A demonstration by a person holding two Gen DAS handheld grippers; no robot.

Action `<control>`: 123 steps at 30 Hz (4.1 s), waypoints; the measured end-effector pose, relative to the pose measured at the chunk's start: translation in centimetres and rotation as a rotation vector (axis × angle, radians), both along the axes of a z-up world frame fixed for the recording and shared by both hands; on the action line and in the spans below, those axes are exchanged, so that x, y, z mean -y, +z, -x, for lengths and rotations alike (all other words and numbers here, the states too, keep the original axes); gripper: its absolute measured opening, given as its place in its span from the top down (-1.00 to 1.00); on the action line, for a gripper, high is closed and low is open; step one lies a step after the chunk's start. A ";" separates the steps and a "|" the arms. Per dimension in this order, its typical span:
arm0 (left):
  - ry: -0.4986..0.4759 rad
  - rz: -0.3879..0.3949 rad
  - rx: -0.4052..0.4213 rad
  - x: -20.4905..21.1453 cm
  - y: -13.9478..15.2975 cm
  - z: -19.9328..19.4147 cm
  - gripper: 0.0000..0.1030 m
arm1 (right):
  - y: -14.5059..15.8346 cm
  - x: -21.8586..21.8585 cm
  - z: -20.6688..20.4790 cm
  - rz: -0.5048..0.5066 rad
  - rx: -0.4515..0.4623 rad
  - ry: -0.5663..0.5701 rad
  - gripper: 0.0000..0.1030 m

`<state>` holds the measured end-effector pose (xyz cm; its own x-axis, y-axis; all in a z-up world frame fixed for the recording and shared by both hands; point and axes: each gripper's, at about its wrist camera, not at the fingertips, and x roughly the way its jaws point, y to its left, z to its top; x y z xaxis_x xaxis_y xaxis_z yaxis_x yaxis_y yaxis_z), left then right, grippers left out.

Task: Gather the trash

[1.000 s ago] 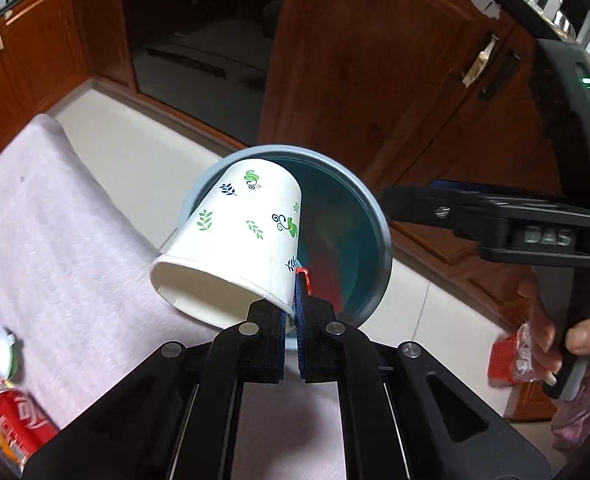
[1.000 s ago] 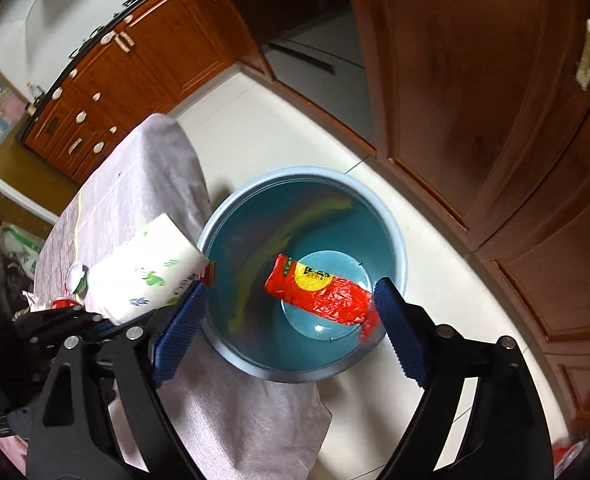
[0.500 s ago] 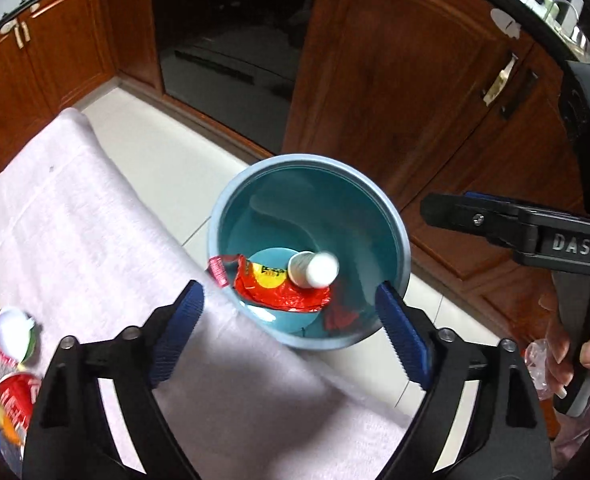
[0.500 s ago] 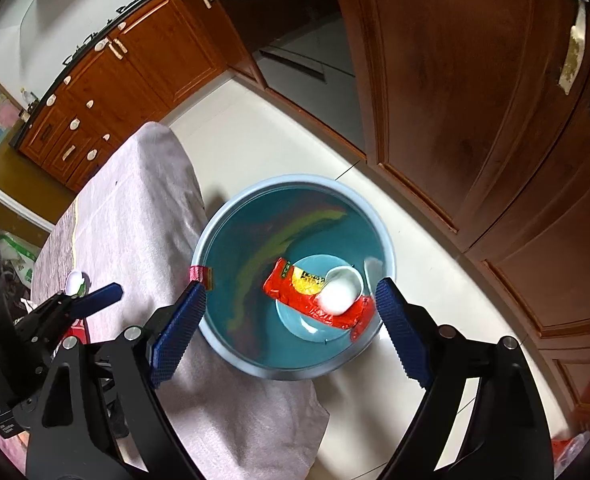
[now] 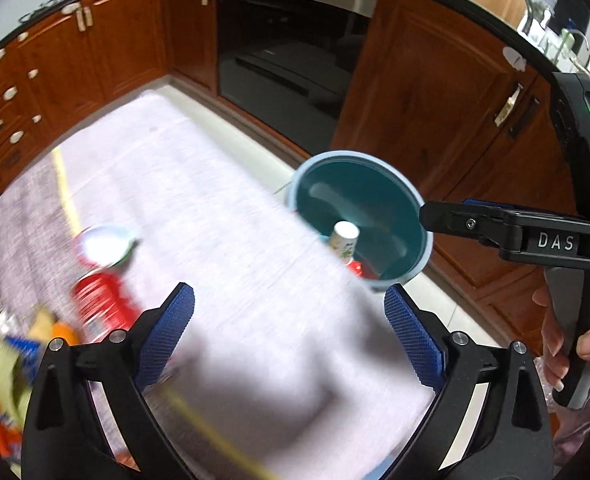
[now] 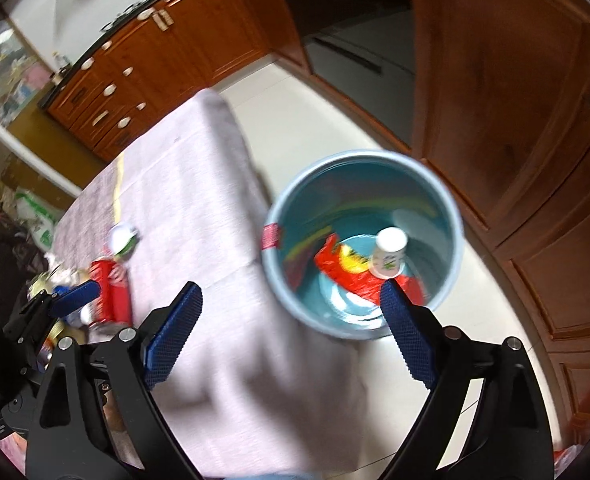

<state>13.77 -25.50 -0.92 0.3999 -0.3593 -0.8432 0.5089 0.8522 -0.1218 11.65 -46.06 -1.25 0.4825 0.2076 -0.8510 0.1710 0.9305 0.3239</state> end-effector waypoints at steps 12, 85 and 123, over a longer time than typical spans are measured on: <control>0.157 -0.022 0.078 -14.2 2.1 6.7 -0.92 | 1.6 -12.5 3.2 0.027 0.005 0.200 -0.68; 0.483 0.455 -0.065 -24.5 -4.4 12.6 0.36 | -5.3 -23.4 5.6 -0.101 -0.170 0.512 0.64; 0.387 0.292 -0.005 -31.4 -0.3 14.1 0.50 | 3.9 -37.4 -2.3 0.042 0.041 0.697 0.88</control>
<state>-0.34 5.86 -1.20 0.5469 -0.4069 -0.7317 0.1605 0.9087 -0.3854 13.94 -8.67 2.64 0.2806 0.4476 -0.8491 -0.4824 0.8305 0.2784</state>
